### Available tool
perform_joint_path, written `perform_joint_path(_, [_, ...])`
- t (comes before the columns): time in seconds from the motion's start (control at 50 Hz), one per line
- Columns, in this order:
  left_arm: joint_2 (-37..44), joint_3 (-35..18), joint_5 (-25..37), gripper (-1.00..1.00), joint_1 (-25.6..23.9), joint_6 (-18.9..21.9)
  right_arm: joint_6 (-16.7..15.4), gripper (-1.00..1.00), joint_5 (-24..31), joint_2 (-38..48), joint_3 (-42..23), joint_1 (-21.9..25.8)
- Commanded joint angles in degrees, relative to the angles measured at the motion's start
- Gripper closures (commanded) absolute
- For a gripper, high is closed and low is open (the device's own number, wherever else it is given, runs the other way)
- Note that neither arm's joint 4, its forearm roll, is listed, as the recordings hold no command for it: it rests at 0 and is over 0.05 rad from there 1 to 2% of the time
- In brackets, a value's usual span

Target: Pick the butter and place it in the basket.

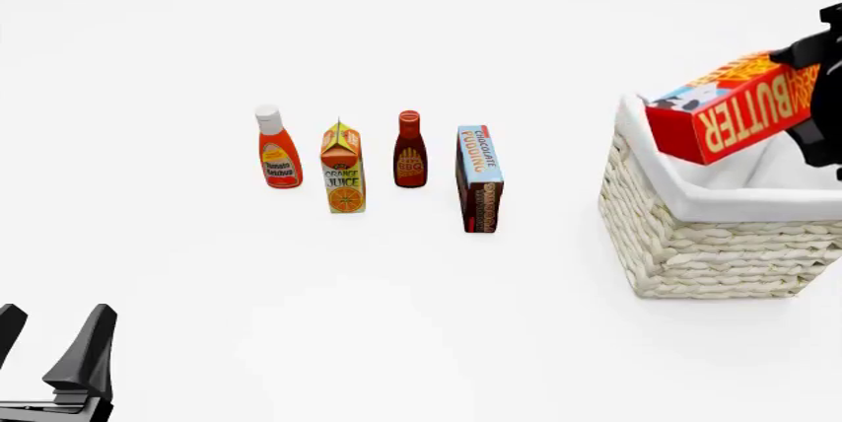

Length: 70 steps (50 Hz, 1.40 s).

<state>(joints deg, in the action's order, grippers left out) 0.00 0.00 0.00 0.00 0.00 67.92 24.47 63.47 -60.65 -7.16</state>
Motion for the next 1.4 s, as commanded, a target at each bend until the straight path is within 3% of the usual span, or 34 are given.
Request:
perform_joint_path(0.02, [0.0, 0.0, 0.0, -1.00, 0.0, 0.0, 1.5, 1.00, -2.6, -0.3, 1.0, -0.9])
perform_joint_path(0.2, [0.0, 0.0, 0.0, -1.00, 0.0, 0.0, 2.2, 1.00, -5.0, 0.3, 3.2, -1.3])
perform_joint_path(0.26, [0.0, 0.0, 0.0, -1.00, 0.0, 0.0, 2.5, 1.00, -3.2, 2.1, -0.2, -1.9])
perform_joint_path(0.52, [0.0, 0.0, 0.0, -1.00, 0.0, 0.0, 3.1, 1.00, -3.5, 3.5, -1.5, -3.3])
perform_joint_path(1.4, [0.0, 0.0, 0.0, -1.00, 0.0, 0.0, 3.5, 1.00, -8.5, 9.0, -0.9, -7.0])
